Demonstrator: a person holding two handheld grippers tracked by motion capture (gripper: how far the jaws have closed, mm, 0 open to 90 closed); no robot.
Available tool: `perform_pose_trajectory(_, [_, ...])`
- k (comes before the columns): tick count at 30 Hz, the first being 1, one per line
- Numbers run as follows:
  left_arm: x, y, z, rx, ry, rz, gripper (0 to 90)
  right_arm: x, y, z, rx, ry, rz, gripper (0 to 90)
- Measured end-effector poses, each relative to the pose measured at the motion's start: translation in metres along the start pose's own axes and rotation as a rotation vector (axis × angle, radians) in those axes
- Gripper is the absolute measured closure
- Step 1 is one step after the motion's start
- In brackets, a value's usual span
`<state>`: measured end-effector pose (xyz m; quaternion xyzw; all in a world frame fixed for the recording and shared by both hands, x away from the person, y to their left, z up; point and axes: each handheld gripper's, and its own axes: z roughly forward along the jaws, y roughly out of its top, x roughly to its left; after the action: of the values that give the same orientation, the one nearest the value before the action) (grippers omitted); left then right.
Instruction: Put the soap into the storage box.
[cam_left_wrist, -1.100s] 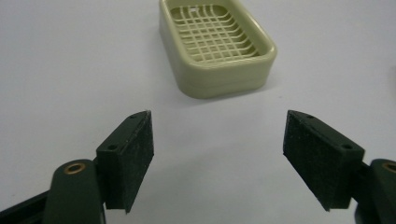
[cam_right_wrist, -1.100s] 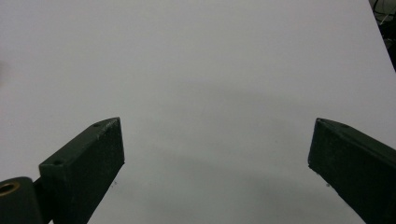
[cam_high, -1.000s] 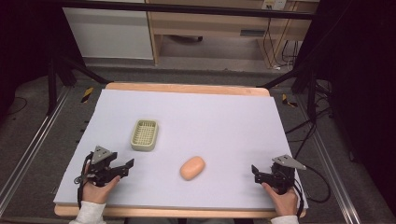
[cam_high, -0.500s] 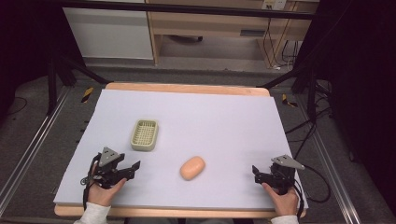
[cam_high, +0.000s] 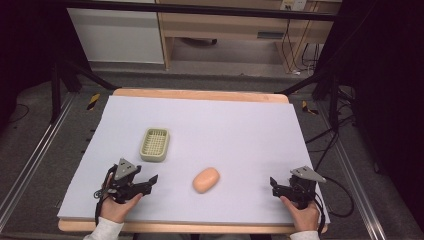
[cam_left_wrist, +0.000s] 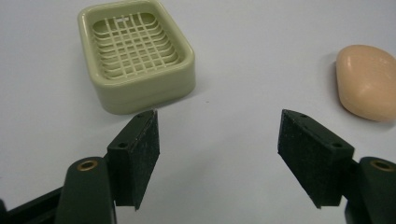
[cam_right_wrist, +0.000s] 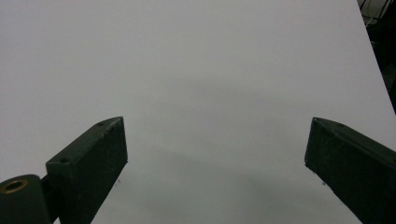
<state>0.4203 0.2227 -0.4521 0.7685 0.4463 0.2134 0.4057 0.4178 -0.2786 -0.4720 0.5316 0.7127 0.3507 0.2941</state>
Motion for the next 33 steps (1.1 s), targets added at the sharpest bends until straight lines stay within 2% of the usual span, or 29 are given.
perform_pose_trajectory(14, [-0.017,0.009,0.001,-0.010,-0.035,0.035,27.7,0.002,0.002,-0.001,-0.018,0.021,0.000,5.2])
perform_pose_trajectory(21, [-0.024,0.014,0.005,0.000,-0.055,0.050,27.2,0.001,0.002,-0.003,-0.044,0.049,0.034,4.0])
perform_pose_trajectory(28, [-0.032,0.020,0.008,0.005,-0.076,0.054,26.6,0.001,0.003,-0.003,-0.046,0.037,0.028,3.8])
perform_pose_trajectory(33, [-0.038,0.023,0.010,0.014,-0.091,0.076,25.8,0.002,0.003,-0.003,-0.046,0.039,0.031,3.9])
